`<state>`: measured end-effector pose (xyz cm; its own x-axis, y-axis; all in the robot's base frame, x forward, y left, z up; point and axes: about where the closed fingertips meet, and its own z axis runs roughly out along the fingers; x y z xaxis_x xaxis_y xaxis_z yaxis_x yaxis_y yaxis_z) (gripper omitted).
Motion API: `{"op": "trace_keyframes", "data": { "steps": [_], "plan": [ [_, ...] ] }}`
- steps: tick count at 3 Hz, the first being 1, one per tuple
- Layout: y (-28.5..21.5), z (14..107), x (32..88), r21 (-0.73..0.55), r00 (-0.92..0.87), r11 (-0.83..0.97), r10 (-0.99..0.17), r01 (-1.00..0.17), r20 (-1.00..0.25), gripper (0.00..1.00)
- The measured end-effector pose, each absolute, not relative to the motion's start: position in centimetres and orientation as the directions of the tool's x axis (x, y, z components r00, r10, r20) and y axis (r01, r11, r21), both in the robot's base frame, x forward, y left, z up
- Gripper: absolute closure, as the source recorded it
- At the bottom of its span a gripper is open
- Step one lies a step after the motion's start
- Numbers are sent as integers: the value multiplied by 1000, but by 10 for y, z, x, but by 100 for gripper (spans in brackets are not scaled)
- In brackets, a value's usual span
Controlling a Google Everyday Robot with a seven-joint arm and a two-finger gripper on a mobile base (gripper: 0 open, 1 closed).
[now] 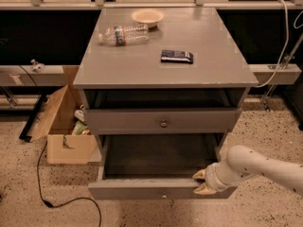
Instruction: Open middle drawer
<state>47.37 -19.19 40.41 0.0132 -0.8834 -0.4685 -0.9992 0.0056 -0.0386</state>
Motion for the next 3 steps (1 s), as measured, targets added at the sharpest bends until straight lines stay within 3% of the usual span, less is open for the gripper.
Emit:
{"op": "trace_keyframes", "data": {
  "steps": [1, 2, 3],
  "plan": [
    [-192, 404, 474, -39, 13, 6, -883, -999, -468, 14],
    [-214, 432, 476, -56, 0, 27, -898, -998, -439, 0],
    [-244, 473, 468, -97, -40, 87, -912, -991, -408, 0]
  ]
}}
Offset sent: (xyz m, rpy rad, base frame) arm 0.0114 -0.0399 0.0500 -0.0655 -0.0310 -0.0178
